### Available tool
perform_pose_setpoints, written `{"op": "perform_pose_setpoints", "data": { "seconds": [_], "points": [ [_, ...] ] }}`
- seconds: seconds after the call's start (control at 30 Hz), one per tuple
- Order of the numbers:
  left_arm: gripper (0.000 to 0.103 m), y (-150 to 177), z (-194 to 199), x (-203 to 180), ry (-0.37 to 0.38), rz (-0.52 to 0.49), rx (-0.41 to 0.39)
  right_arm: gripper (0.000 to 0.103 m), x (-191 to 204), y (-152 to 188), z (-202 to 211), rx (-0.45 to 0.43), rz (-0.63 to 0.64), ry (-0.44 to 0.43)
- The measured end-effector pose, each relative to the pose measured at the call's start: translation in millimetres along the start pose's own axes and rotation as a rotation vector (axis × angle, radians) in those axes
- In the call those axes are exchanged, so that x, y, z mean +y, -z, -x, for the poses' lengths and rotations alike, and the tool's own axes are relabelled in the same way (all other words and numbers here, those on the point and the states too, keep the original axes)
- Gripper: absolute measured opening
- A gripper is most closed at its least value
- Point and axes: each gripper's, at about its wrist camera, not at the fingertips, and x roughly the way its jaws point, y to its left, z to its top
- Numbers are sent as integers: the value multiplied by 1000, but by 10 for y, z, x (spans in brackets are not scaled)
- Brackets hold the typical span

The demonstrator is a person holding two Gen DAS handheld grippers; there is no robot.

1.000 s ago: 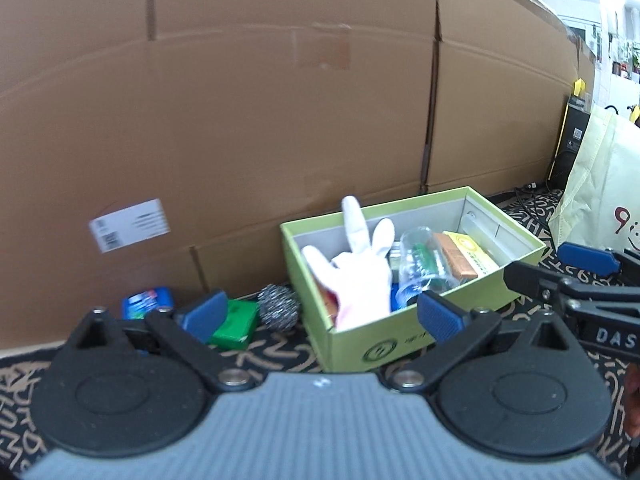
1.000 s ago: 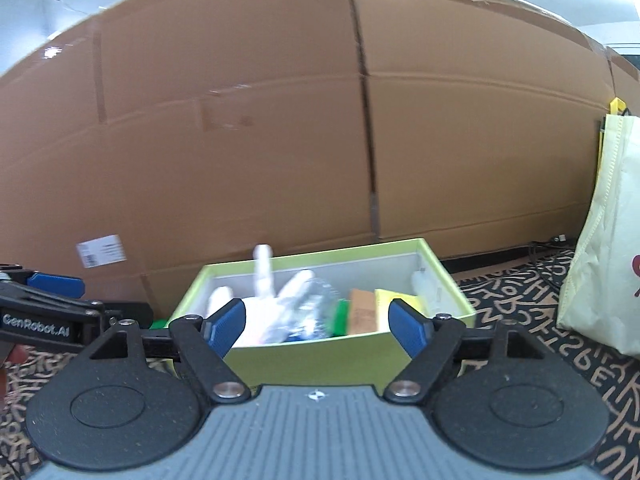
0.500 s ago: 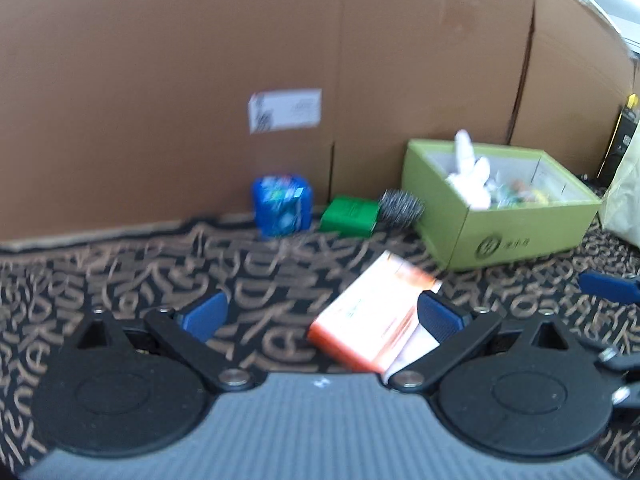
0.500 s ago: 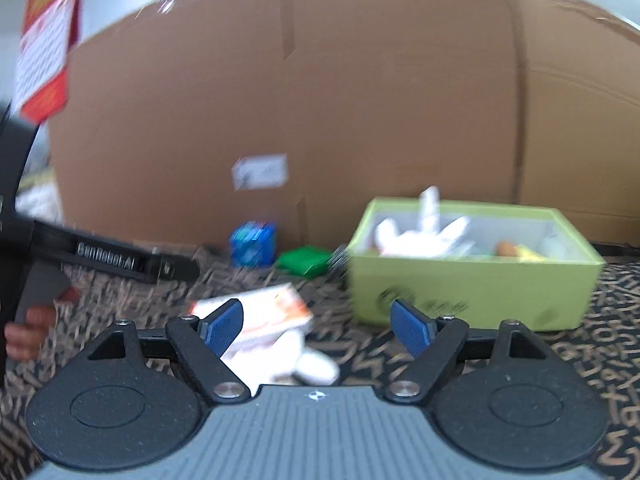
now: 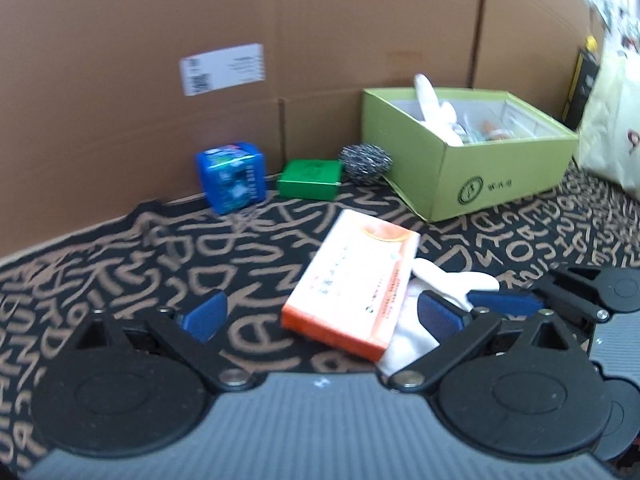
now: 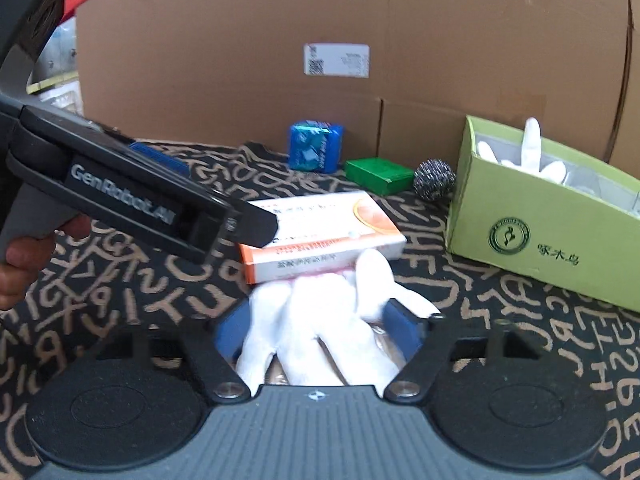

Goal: Organize objects
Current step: 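Grasp the white glove with the right tool while the left grasps the orange-white medicine box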

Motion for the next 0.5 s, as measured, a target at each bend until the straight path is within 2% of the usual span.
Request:
{"op": "perform_pose_setpoints", "data": {
  "seconds": [0.03,0.17,0.2,0.37,0.5],
  "points": [
    [103,-30,-68,-33,3,-7,9,47,-31,5,-16,2,-8,11],
    [103,-107,-304,-131,12,-27,38,18,-279,-36,146,-29,-121,19],
    [103,-119,-360,-156,12,-30,46,14,-325,-41,211,-41,-127,40],
    [100,-147,-623,-272,-16,-53,86,13,-537,0,480,-76,-192,104],
    [65,-152,-633,-218,20,-30,95,13,-596,58,581,-68,-198,158]
  ]
}}
